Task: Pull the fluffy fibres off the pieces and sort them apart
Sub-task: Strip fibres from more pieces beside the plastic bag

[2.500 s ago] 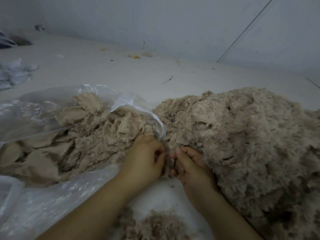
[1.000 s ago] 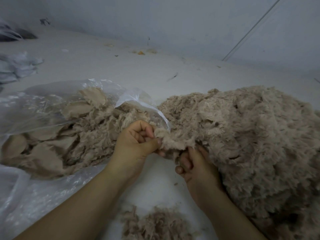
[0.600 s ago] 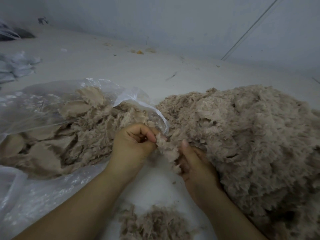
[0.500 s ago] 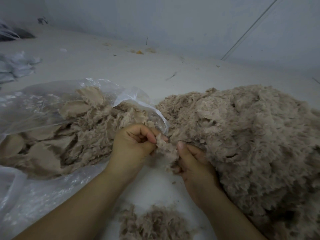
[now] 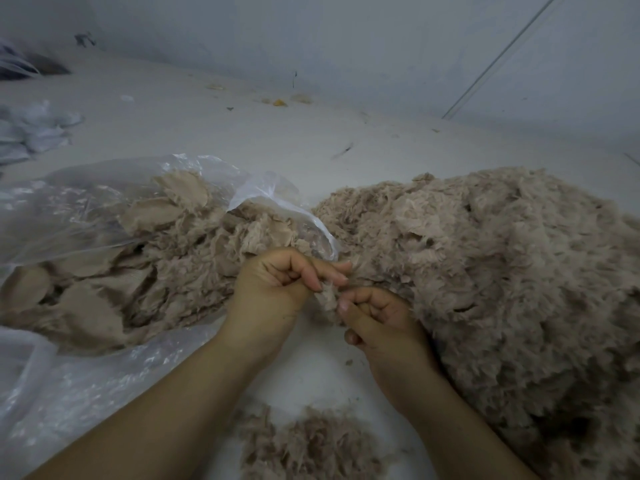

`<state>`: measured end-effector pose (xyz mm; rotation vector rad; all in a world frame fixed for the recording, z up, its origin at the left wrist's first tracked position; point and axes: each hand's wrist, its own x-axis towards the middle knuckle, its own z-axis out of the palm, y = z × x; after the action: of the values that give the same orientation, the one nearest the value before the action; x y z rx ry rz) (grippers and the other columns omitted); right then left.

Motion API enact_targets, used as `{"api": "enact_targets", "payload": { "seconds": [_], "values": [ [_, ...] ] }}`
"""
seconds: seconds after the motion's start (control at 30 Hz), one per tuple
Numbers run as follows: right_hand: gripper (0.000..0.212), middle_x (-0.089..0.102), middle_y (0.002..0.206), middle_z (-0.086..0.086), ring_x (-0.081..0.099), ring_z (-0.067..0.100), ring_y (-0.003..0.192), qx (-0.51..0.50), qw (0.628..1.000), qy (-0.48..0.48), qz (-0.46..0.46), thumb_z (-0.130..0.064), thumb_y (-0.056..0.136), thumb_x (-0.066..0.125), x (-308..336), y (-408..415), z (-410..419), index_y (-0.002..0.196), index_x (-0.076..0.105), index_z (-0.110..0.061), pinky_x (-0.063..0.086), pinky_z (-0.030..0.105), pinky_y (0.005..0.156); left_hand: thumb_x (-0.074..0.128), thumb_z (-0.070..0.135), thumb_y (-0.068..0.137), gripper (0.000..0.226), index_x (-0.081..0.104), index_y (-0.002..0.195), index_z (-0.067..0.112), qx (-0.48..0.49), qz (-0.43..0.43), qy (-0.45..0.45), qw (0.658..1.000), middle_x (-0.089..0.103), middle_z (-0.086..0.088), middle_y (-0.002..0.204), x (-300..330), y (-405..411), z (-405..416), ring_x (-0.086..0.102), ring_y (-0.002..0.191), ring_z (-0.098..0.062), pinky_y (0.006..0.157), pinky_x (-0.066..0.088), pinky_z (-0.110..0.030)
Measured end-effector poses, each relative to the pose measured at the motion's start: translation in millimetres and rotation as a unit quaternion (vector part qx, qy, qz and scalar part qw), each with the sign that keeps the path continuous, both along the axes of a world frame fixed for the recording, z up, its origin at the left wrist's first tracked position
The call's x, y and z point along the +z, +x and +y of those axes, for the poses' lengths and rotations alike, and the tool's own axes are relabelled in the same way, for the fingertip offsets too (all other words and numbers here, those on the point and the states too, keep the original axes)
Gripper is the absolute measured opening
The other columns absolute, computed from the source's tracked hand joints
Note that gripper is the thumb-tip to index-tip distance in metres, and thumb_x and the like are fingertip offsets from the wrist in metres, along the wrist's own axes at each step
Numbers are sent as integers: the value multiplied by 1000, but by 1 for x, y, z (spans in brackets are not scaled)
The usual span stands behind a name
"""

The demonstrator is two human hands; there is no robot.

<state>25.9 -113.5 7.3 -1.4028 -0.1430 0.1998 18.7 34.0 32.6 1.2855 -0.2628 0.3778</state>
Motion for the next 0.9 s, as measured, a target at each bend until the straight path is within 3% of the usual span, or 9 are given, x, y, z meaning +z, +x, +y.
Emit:
{"api": "enact_targets", "payload": {
  "seconds": [0.1,0.27,0.37,0.47,0.57,0.63,0.73,0.83,0.9],
  "values": [
    [32,60,62,-6,49,3,54,0,1000,9,-1,-4,91,61,0,0,-1,70,71,-26,42,17,51,50,-20,77,25,53,66,2,-6,10,-12,1000,73,-14,78,0,0,0,70,99,-33,87,54,-33],
    [16,59,65,2,48,8,53,5,999,36,3,-3,91,62,1,1,0,98,67,-16,41,20,49,48,-18,76,28,57,64,6,-67,18,-30,997,73,-17,79,3,-2,-1,67,108,-34,89,53,-32],
    [17,53,67,14,43,20,56,17,1000,10,-4,-3,90,63,1,1,1,93,73,-17,38,25,53,48,-18,74,22,54,64,1,-75,23,-19,997,74,-18,81,2,-4,-4,65,112,-30,90,53,-29],
    [11,48,75,17,40,26,70,27,1000,0,-7,-3,91,64,-1,-1,-1,92,70,-11,34,35,61,48,-17,71,32,62,61,10,-75,33,-19,996,74,-18,83,3,-4,-6,65,114,-26,92,51,-26],
    [22,51,74,34,45,28,72,26,1000,-1,-14,-2,90,64,1,-3,0,84,74,-21,38,38,65,46,-26,75,42,62,62,11,-80,35,-14,996,74,-19,86,1,-4,-6,64,115,-26,91,52,-26],
    [26,57,72,31,50,27,66,19,1000,13,-7,-4,90,64,2,-2,1,74,74,-22,43,35,63,45,-28,80,41,59,64,7,-58,42,-1,997,74,-19,88,-1,-2,-6,66,111,-26,87,53,-25],
    [28,58,63,13,48,17,53,-8,1000,20,11,-5,90,63,1,1,1,67,70,-18,42,28,54,53,-19,83,27,59,69,4,19,70,11,997,75,-14,88,-2,0,-3,71,91,-23,74,54,-22],
    [15,54,65,19,43,25,56,-14,1000,24,14,-21,77,72,2,0,2,67,65,-13,37,32,56,69,15,77,7,66,73,10,49,80,82,992,69,-5,76,2,-3,1,63,69,-17,61,50,-24],
    [24,54,67,22,42,28,61,-7,1000,23,13,-30,70,73,3,-2,1,71,63,-8,36,34,57,81,36,70,30,65,74,11,50,84,173,980,60,-9,68,1,-6,-2,54,61,-13,53,44,-26]
  ]
}}
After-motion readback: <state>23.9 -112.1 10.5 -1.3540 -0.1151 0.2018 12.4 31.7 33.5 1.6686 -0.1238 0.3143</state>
